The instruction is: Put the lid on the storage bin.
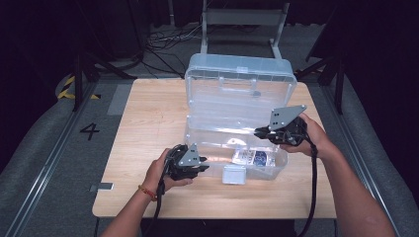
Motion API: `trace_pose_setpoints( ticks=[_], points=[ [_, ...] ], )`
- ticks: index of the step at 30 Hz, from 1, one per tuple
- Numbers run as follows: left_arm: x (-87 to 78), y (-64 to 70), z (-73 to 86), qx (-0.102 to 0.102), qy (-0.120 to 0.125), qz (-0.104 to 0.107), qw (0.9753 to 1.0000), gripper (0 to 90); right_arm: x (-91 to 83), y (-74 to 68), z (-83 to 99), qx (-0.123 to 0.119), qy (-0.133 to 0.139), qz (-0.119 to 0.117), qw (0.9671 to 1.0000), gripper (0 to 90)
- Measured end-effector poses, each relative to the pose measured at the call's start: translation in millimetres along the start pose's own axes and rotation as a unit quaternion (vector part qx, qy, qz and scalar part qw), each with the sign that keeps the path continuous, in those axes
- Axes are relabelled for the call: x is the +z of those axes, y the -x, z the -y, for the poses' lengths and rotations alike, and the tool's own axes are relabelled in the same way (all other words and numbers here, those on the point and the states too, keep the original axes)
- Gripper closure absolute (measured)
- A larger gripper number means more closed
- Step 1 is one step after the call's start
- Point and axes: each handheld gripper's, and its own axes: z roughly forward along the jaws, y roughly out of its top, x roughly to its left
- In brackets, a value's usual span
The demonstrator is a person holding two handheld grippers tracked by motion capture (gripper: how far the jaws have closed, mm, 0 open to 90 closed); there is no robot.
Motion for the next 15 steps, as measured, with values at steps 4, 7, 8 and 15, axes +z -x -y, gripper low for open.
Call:
trace_pose_setpoints(
  ticks=[4, 7, 8, 15],
  points=[
    [-3.9, 0.3, 1.3, -0.004, -0.002, -0.007, 1.0, 69.9, -0.4, -1.6, 1.8, 0.001, 0.003, 0.0, 1.0, 84.8],
    [-12.3, -1.1, 3.2, -0.017, 0.009, -0.012, 0.9997, 66.0, 0.0, -3.2, 2.3, 0.002, 0.004, -0.001, 1.0, 84.8],
    [-17.6, -2.5, 3.9, -0.025, 0.018, -0.01, 0.9995, 66.6, 0.1, -3.8, 2.3, 0.002, 0.004, -0.001, 1.0, 84.8],
    [-51.3, -8.7, 12.4, -0.05, 0.056, -0.034, 0.9966, 64.0, 0.0, -4.0, 5.2, 0.007, 0.013, -0.002, 0.9999, 84.3]
  ],
)
